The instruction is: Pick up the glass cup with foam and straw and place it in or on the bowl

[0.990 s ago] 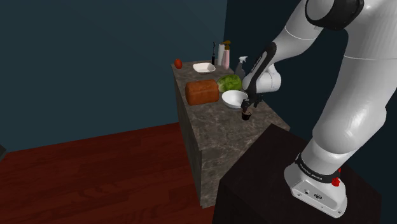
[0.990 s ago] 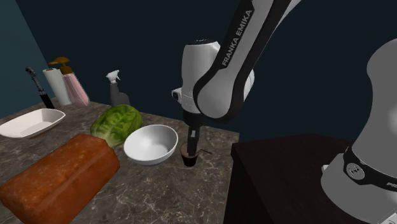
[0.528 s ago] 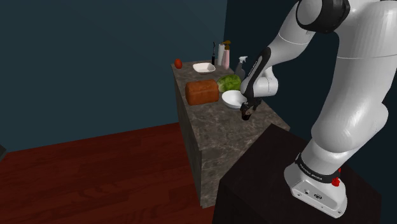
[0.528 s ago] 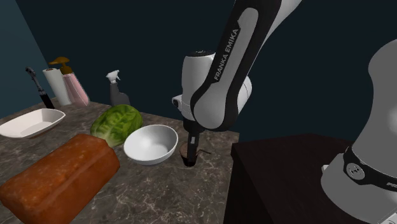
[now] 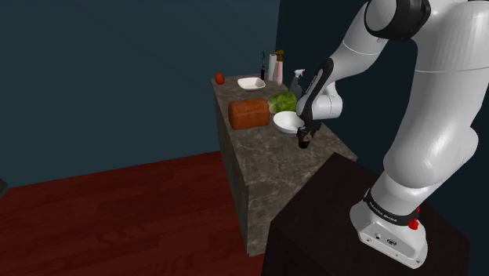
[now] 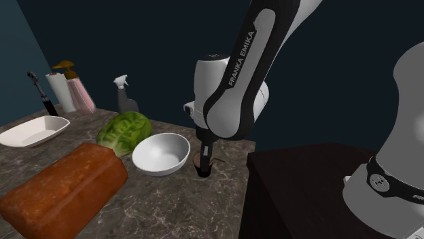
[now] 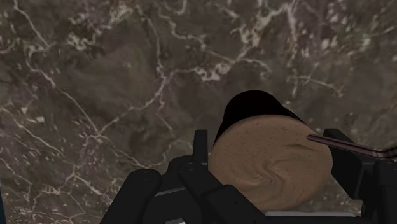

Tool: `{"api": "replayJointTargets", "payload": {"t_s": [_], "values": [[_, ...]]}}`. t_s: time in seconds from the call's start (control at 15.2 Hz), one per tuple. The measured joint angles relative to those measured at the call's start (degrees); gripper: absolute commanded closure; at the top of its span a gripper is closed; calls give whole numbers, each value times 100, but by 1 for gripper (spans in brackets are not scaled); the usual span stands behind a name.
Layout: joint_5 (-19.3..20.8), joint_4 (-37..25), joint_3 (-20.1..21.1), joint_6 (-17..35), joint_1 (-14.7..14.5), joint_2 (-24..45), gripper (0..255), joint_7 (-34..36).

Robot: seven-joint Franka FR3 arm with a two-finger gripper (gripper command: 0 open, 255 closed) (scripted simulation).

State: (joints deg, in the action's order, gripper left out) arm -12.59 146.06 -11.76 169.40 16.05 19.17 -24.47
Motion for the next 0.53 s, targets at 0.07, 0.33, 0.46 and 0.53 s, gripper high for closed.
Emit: {"api": "replayJointTargets", "payload": {"t_s": [0.07,0.33,0.46,0.53], "values": [[0,0,0,0,0,0,255,0],[0,0,-1,0,0,0,255,0],[0,-1,-1,1,1,1,255,0],[25,16,-33,-30,-31,-45,255,24]]}}
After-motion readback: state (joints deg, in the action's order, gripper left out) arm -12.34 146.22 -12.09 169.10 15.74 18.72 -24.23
